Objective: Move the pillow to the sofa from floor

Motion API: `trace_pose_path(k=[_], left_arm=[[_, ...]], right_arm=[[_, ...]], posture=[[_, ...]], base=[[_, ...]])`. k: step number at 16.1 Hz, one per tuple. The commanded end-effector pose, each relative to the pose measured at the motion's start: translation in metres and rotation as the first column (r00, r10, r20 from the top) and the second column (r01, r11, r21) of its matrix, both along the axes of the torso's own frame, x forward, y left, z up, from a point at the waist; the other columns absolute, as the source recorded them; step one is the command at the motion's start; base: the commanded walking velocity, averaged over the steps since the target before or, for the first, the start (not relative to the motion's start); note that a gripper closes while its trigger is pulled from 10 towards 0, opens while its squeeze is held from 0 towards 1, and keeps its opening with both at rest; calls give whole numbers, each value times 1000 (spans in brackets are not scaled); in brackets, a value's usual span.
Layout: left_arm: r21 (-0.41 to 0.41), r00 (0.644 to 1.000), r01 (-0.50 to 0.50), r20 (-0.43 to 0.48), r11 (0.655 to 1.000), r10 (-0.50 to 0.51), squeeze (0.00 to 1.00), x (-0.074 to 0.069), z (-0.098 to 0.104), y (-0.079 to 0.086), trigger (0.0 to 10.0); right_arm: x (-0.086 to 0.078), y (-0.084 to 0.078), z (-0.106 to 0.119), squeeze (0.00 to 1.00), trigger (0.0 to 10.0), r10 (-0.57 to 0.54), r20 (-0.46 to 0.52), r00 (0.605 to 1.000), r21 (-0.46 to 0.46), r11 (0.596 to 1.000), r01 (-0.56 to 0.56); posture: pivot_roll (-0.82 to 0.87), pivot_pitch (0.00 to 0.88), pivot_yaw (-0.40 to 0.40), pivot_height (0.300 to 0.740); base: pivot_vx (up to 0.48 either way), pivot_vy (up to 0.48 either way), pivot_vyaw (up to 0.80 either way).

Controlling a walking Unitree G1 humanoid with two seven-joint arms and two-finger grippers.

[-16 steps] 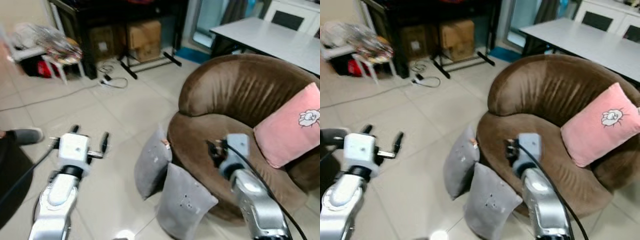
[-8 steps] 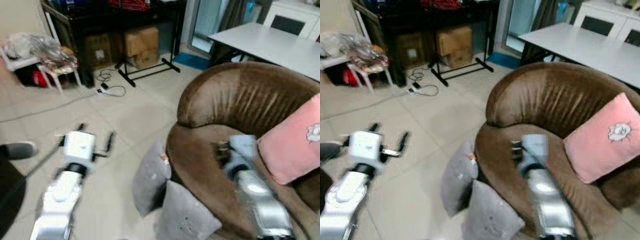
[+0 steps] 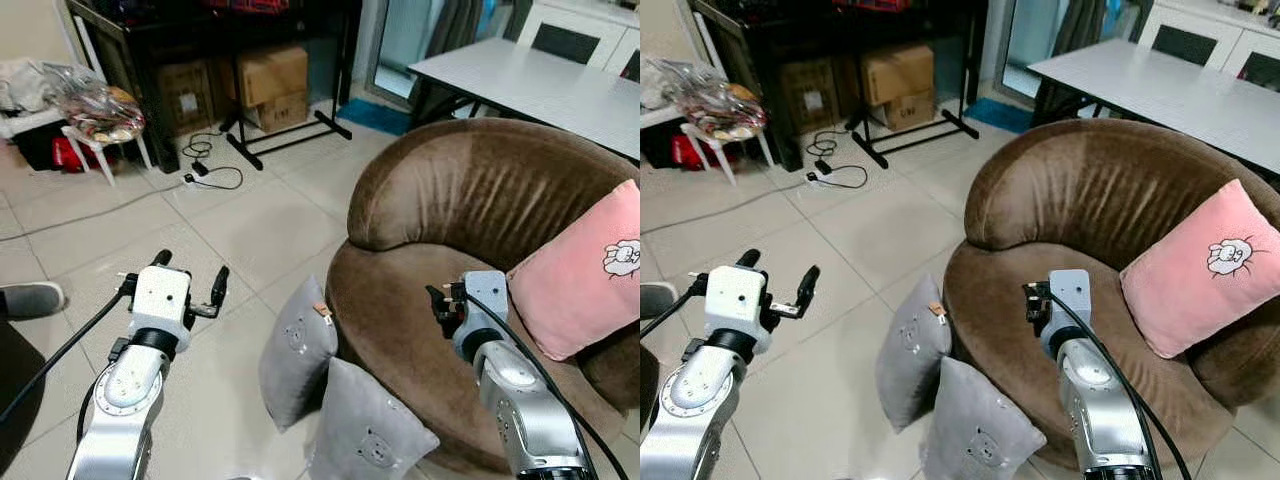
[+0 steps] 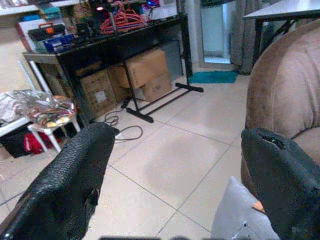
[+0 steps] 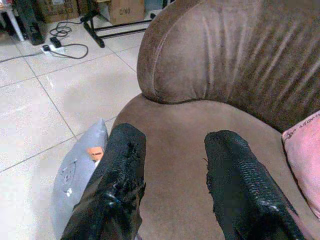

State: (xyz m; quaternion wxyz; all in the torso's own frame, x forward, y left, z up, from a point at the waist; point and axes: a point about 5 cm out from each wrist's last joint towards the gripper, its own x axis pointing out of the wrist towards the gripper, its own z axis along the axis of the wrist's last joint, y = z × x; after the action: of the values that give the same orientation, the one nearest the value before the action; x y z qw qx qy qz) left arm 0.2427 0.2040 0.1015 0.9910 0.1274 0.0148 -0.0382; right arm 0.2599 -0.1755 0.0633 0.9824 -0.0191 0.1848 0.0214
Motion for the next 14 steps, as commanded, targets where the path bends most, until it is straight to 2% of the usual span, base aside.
trace_pose_path(k=[1,14], left_arm=[[14,1000,0,9,1000,0,0,0,0,0,10000],[-4,999,-46,1,999,46,0,-8,-8,-3,10000]], right_arm=[[0,-3,1,0,10000,-7,10,1000,1,1000,7],[3,-5,1,0,10000,37,-9,999,-26,999,-37]], posture=[[-7,0,-51,705],[-4,0,-92,575]], base=[[0,0,0],[0,0,0]])
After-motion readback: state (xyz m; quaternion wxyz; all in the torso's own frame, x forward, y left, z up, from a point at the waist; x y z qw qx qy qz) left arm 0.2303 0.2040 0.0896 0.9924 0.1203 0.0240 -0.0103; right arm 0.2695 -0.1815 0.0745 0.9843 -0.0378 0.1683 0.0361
